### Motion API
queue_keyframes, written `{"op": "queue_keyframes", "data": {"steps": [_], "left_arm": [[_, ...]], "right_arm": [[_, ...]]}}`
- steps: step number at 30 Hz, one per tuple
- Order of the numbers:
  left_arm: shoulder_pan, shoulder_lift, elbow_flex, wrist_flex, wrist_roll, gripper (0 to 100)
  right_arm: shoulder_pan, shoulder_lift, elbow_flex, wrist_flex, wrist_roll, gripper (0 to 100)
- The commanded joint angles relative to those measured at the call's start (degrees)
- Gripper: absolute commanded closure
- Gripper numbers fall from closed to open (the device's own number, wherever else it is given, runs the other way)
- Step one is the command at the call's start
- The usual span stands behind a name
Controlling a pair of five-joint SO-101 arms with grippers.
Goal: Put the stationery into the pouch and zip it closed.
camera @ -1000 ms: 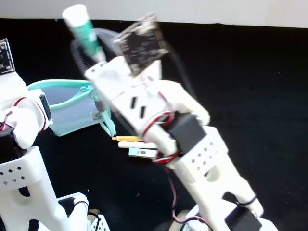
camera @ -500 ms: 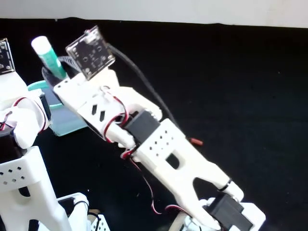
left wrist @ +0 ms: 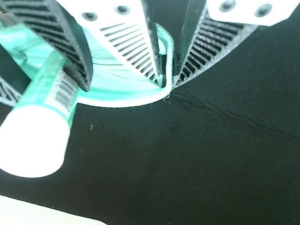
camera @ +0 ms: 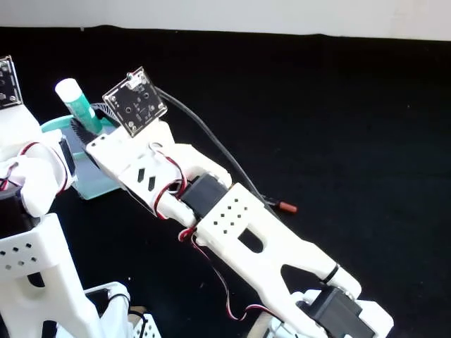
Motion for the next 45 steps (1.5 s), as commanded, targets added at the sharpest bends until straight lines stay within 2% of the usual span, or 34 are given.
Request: {"op": "queue_keyframes", "data": {"steps": [1, 3, 5, 9, 11, 19, 23, 27, 31, 35, 37, 41, 43, 45], "left_arm": [[-0.31, 1.19, 0.31, 0.70, -0.26, 99], [-0.31, 1.19, 0.31, 0.70, -0.26, 99], [-0.31, 1.19, 0.31, 0.62, -0.26, 99], [-0.31, 1.19, 0.31, 0.62, -0.26, 99], [-0.31, 1.19, 0.31, 0.62, -0.26, 99], [-0.31, 1.19, 0.66, 0.62, -0.35, 99], [-0.31, 1.19, 0.75, 0.62, -0.35, 99], [-0.31, 1.19, 0.75, 0.62, -0.35, 99], [-0.31, 1.19, 0.75, 0.62, -0.35, 99], [-0.31, 1.19, 0.75, 0.62, -0.35, 99], [-0.31, 1.19, 0.75, 0.62, -0.35, 99], [-0.22, 1.19, 0.84, 0.62, -0.35, 99], [-0.13, 1.19, 0.84, 0.62, -0.35, 99], [-0.13, 1.27, 0.84, 0.62, -0.35, 99]], "right_arm": [[0.22, 0.13, 0.48, -0.04, -0.26, 98.9], [-0.31, 0.13, 0.22, -0.04, -0.26, 98.7], [-1.01, 0.04, 0.13, 0.04, -0.26, 94.2], [-4.44, -0.04, 0.22, 2.51, -0.53, 74.1], [-6.20, -0.04, 0.04, 5.05, -0.62, 67.7], [-6.11, -3.56, -1.36, 6.02, -0.62, 67.8], [0.40, -11.12, -2.42, 6.20, -0.62, 67.8], [14.37, -14.64, -2.33, 12.26, -0.70, 67.8], [25.01, -16.22, -0.92, 17.01, -0.70, 67.8], [30.11, -19.74, 6.11, 23.69, 0.00, 67.8], [30.46, -21.05, 11.47, 28.18, 5.19, 67.8], [25.45, -22.99, 26.51, 31.60, 25.14, 67.8], [22.99, -24.57, 33.63, 31.60, 30.33, 67.8], [20.09, -26.42, 39.25, 31.60, 32.18, 67.8]]}}
